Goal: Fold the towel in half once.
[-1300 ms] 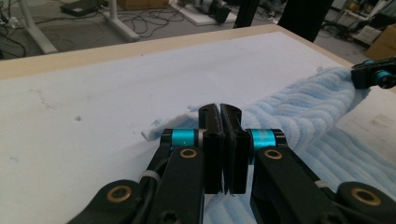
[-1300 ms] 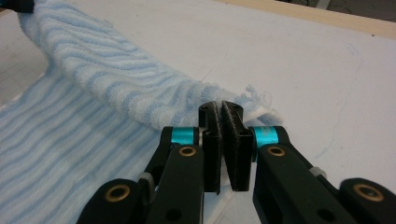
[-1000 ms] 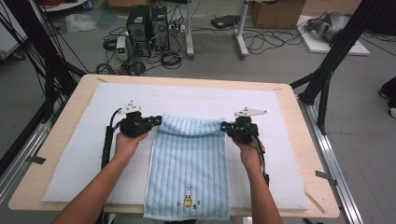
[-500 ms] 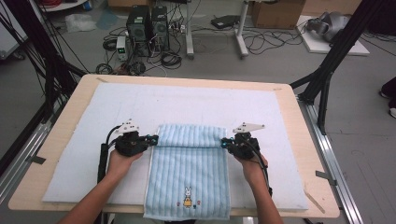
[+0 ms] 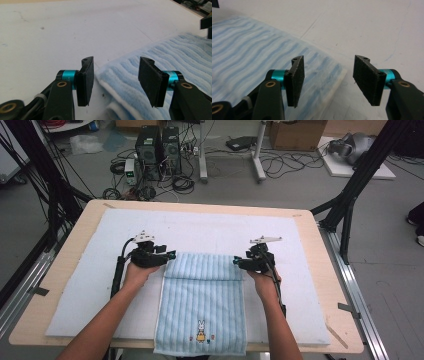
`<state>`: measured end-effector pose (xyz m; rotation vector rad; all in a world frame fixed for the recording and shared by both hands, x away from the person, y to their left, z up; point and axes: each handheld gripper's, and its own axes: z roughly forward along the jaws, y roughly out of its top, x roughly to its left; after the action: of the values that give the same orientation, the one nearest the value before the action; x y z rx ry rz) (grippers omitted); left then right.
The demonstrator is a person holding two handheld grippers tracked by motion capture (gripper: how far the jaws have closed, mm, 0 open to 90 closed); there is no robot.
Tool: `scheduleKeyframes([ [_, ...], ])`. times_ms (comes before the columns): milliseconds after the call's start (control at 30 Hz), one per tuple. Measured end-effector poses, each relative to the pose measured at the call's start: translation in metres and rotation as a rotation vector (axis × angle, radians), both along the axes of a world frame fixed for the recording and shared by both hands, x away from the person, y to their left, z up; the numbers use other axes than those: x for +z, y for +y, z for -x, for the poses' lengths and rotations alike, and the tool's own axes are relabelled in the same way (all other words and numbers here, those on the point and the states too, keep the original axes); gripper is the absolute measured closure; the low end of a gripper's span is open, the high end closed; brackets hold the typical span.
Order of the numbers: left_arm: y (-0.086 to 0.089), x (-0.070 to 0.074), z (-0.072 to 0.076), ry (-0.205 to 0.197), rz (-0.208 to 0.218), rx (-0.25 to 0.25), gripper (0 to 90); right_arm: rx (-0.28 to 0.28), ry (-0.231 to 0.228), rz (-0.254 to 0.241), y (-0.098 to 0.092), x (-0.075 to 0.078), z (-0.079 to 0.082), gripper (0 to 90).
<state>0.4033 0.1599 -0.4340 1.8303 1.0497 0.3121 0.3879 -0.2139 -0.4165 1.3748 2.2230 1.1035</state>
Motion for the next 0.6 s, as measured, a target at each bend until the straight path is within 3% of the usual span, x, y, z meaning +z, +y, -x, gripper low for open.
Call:
scheduleKeyframes([
  [133, -0.009, -0.008, -0.009, 0.034, -0.031, 0.004, 47.1, 0.0, 0.037, 0.025, 0.008, -0.011, -0.014, 45.2],
  [267, -0.013, -0.015, -0.011, 0.046, -0.062, 0.014, 54.3, 0.004, 0.06, 0.035, 0.011, -0.021, -0.021, 51.1],
  [300, -0.013, -0.014, -0.01, 0.046, -0.069, 0.02, 58.1, 0.006, 0.054, 0.043, 0.012, -0.022, -0.021, 52.4],
  [367, -0.014, -0.016, -0.009, 0.055, -0.113, -0.012, 82.5, 0.018, 0.048, 0.078, 0.013, -0.022, -0.021, 60.0],
  [433, -0.015, -0.016, -0.009, 0.038, -0.143, -0.026, 87.7, 0.039, 0.034, 0.139, 0.016, -0.022, -0.02, 69.6],
  [467, -0.014, -0.015, -0.009, 0.04, -0.141, -0.023, 88.0, 0.055, 0.033, 0.139, 0.017, -0.022, -0.02, 75.3],
  [500, -0.014, -0.015, -0.008, 0.04, -0.128, -0.015, 88.2, 0.078, 0.015, 0.17, 0.02, -0.021, -0.019, 80.5],
  [600, -0.01, -0.009, -0.007, 0.017, -0.074, 0.003, 88.3, 0.075, -0.028, 0.219, 0.025, -0.018, -0.016, 81.9],
])
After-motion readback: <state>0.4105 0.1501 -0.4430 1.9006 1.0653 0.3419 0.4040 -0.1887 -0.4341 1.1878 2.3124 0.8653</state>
